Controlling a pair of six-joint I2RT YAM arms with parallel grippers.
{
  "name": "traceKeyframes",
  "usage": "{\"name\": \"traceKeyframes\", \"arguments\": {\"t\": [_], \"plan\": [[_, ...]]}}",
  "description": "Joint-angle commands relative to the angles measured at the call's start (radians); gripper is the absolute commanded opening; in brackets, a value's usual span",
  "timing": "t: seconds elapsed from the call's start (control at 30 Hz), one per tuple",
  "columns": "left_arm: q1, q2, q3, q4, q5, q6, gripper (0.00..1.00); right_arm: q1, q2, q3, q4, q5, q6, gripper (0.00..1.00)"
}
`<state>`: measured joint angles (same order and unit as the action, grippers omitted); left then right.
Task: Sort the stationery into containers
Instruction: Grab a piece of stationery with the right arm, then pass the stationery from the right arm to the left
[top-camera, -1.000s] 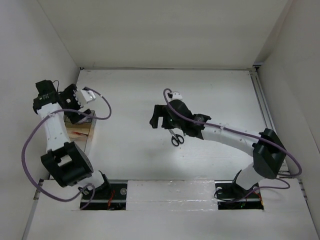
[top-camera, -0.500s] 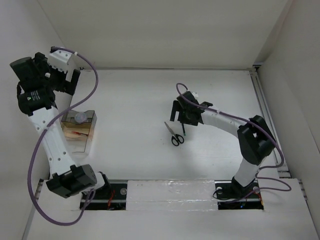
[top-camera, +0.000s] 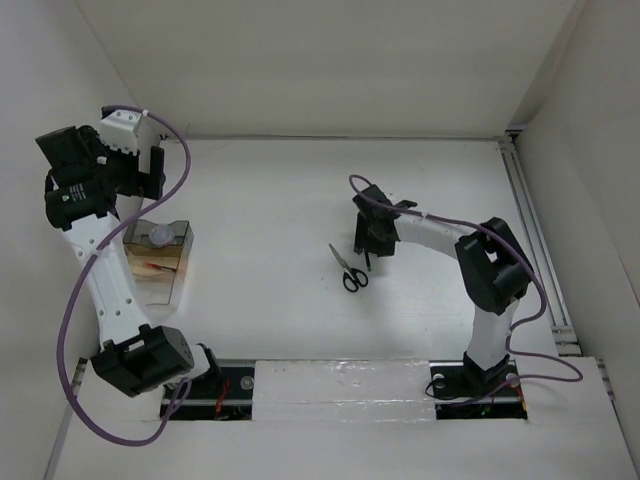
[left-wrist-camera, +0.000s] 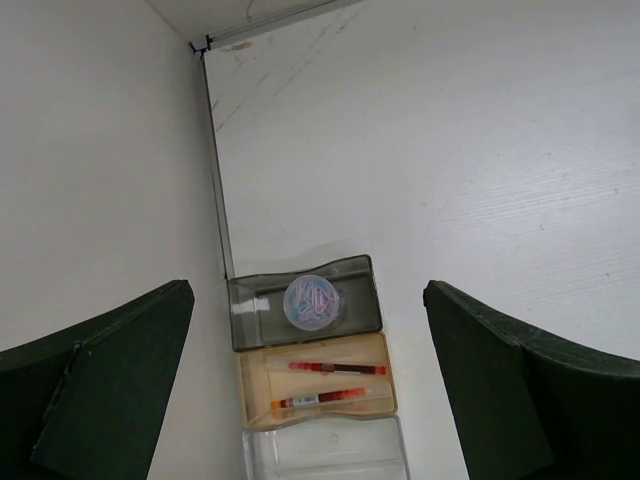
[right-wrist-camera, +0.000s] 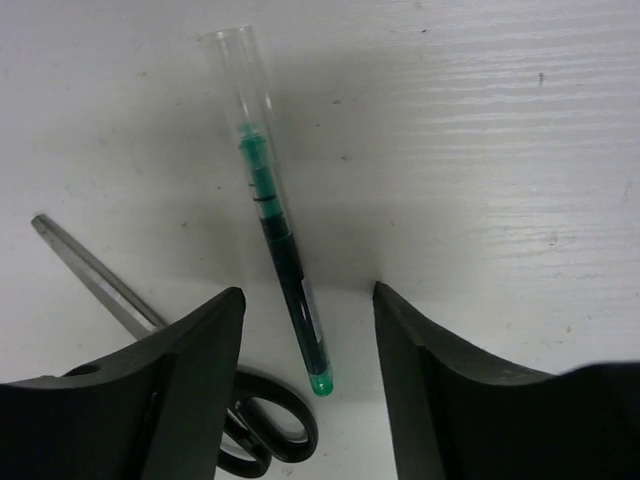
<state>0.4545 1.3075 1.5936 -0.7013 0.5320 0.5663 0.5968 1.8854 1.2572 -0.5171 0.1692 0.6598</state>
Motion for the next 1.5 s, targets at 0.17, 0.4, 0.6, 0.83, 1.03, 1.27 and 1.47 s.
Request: {"name": "traceKeyframes", "arguments": {"t": [0.17, 0.4, 0.6, 0.83, 1.03, 1.27, 1.47], "plan": [[0.001, 0.058, 0.101, -0.026, 0.02, -0.055, 1.0, 0.049, 0.079, 0.039, -0.093, 0.081, -0.031, 0.44], [-0.222, 0.044, 0.077, -0.008, -0.118, -0.123, 1.0, 0.093, 0.116, 0.03, -0.095, 0.081, -0.031, 0.0], [-0.37, 0.09, 0.092, -0.039, 0.024, -0.198, 1.0, 0.093, -0.026, -0.015, 0.023, 0.044, -0.022, 0.0], [-0.37, 0.283, 0.245, -0.325, 0.525, 0.024, 1.0, 0.123, -0.296, -0.102, 0.25, -0.072, -0.048, 0.0], [-0.379, 0.329, 0.255, -0.429, 0.707, 0.125, 1.0, 0.213, -0.376, -0.127, 0.484, -0.169, -0.06, 0.0], [-0.399, 0.297, 0.216, -0.429, 0.815, 0.126, 1.0, 0.296, -0.348, -0.053, 0.696, -0.214, -0.042, 0.0], [-0.399, 0.306, 0.207, -0.429, 0.842, 0.103, 0.98, 0.35, -0.298, -0.004, 0.849, -0.194, -0.005, 0.0]]}}
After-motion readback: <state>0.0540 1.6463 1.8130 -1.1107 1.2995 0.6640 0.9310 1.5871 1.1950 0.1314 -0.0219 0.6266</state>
